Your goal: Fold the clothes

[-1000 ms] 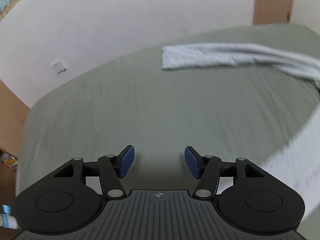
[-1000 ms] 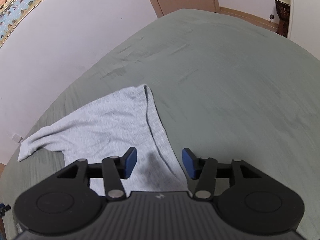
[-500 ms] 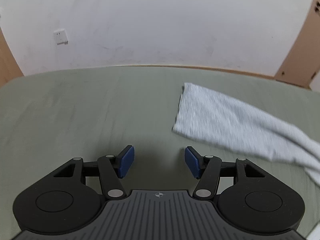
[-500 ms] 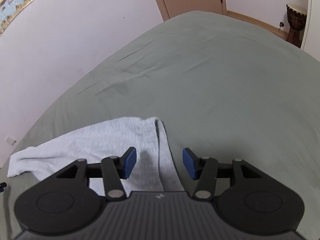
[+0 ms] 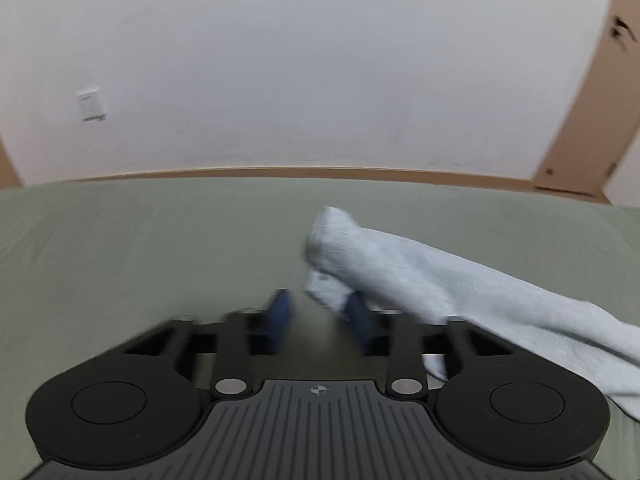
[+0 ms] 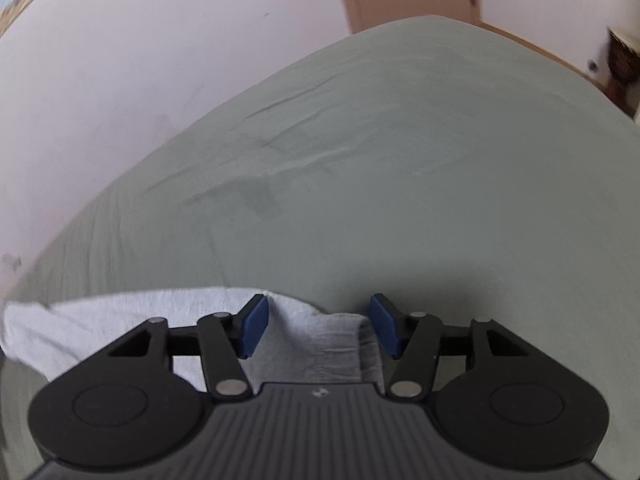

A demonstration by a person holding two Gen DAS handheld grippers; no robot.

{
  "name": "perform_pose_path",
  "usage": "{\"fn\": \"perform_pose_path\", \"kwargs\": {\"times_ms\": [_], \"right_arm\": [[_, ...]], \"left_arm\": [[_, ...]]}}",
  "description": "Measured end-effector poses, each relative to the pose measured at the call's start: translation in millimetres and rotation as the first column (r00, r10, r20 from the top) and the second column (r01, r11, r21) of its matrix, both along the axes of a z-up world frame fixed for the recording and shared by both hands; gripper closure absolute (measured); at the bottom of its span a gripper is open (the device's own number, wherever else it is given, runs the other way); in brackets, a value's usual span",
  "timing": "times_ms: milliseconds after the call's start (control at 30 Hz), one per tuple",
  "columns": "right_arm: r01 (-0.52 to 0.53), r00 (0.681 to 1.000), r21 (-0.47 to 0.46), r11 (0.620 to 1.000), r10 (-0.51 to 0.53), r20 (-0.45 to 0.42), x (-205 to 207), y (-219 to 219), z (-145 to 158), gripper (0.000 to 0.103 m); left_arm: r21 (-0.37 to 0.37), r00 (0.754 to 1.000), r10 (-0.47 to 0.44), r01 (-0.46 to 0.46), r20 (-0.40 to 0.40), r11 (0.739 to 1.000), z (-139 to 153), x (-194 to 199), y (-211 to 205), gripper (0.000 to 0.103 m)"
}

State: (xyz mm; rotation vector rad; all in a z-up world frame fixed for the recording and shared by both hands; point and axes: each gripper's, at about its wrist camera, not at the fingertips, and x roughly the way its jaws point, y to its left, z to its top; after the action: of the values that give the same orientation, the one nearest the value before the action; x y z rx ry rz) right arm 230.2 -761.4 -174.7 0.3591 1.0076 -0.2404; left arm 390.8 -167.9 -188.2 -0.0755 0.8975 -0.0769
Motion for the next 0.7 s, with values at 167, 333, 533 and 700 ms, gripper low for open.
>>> {"fn": "perform_pose_path", "kwargs": {"times_ms": [167, 333, 533, 700], "right_arm": [[-0.033, 0.999, -0.025, 0.999, 0.033, -0.001, -1, 2, 7, 0.079], [0.025, 0.992, -0.02, 0.999, -0.023, 0.128, -6, -11, 31, 0.08], [0.049, 0.993, -0.051, 0.998, -0.043, 0.106, -5, -7, 15, 0.079], [0.068, 0.995, -0.059, 0.996, -0.064, 0.071, -2, -5, -3, 0.073]], "left_arm": [[-0.008, 0.999, 0.008, -0.008, 0.038, 1.0, 13, -5, 4, 0.095], [0.003, 0.984, -0.02, 0.02, 0.177, 1.0, 46, -22, 9, 0.095], [0.116, 0.985, -0.048, 0.029, 0.165, 0.993, 33, -10, -8, 0.094], [0.101, 1.0, -0.025, 0.023, 0.017, 0.995, 0, -8, -14, 0.092]]}}
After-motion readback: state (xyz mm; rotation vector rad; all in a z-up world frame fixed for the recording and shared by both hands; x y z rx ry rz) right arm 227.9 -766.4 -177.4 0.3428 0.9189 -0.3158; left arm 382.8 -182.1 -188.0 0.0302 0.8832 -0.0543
